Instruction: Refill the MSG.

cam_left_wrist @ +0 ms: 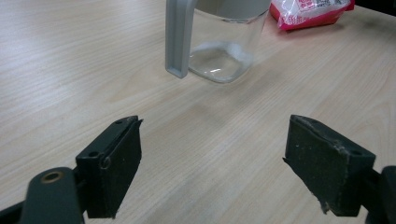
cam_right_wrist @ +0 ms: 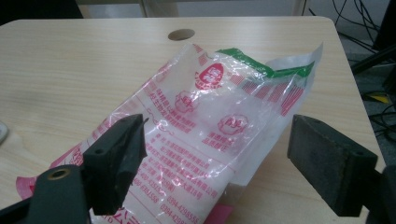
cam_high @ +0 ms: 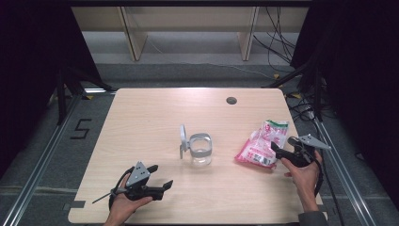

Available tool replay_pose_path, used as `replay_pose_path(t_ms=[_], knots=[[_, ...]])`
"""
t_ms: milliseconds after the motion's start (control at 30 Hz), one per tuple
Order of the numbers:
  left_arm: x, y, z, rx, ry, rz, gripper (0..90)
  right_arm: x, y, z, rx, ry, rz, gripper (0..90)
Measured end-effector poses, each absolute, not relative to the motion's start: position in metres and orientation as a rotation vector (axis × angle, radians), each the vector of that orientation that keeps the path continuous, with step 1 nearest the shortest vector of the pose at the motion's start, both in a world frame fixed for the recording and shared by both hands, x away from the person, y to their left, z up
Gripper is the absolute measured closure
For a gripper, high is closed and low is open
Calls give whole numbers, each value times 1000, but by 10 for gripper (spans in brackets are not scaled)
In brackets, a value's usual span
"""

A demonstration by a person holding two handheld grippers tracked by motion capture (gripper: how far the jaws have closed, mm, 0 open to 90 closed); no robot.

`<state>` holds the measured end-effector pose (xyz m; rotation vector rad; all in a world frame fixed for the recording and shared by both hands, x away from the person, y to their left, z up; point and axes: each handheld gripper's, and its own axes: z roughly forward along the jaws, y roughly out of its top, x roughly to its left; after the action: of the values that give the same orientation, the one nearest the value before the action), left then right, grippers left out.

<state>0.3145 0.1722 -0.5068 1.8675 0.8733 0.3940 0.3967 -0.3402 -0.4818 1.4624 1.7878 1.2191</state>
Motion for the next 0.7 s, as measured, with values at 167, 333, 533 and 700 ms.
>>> replay_pose_path(t_ms=[167, 333, 533, 700], knots=[[313, 171, -507, 1882, 864, 401, 182, 402, -344, -483, 1499, 1810, 1196, 173], [312, 169, -508, 1886, 858, 396, 183, 412, -346, -489, 1523, 1796, 1209, 175], [313, 170, -508, 1875, 859, 393, 186, 417, -344, -493, 1563, 1841, 1179, 188], [312, 169, -508, 1883, 856, 397, 186, 422, -344, -497, 1563, 1843, 1186, 208]])
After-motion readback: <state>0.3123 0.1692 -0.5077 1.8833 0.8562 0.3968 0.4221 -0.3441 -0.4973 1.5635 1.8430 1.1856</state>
